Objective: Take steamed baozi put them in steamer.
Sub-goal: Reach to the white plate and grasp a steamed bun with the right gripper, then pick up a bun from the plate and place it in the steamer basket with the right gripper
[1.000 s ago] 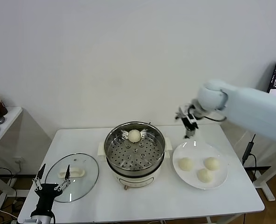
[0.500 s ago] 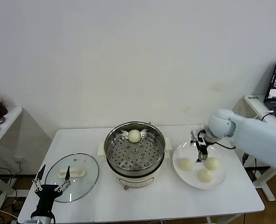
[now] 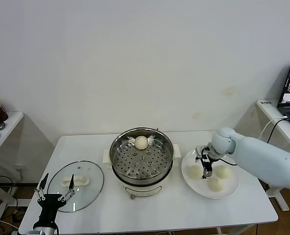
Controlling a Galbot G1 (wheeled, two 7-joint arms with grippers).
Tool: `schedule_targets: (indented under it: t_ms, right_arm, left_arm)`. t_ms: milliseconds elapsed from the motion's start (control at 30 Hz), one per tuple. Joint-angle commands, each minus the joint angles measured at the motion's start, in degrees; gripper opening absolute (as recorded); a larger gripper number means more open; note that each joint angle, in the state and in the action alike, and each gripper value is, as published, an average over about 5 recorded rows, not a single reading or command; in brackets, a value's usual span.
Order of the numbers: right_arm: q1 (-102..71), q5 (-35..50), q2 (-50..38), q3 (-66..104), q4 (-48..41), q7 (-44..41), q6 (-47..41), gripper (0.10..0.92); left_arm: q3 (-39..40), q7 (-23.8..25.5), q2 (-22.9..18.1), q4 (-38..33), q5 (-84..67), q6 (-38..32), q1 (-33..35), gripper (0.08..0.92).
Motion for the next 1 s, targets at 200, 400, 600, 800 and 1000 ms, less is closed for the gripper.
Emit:
schedule_targets:
  t_ms: [200,400,600,800,1000]
  right_arm:
    - [-4.6,-5.0,5.6,4.3,-8.6,-0.8,6.2,0.823]
    - [-4.6,-5.4,6.3,4.7,-9.4,-0.6,5.8,0.816]
    - [-3.8,-4.7,5.9,4.4,-7.9,-1.1,4.6,0.696]
    - [-1.1,-1.7,4.2,3.6,-5.0,-2.1,3.2,0.524]
    - [8.1,3.2,-1.0,0.5,-0.5,-3.4,2.4,0.459]
  left_arm:
    - [-0.4,-0.1,0.1,0.2,0.0,-0.1,0.1,0.823]
    - [-0.4,-0.1,-0.1,0.3,0.0,-0.2,0.0,0.823]
    - [-0.4,-0.1,-0.1,0.3,-0.1,-0.2,-0.1,0.823]
    - [-0.6,-0.1,0.1,-0.1,-0.2,-0.2,0.0,0.823]
    - [-0.4,-0.1,0.5,-0.3,-0.6,-0.1,-0.2,0.823]
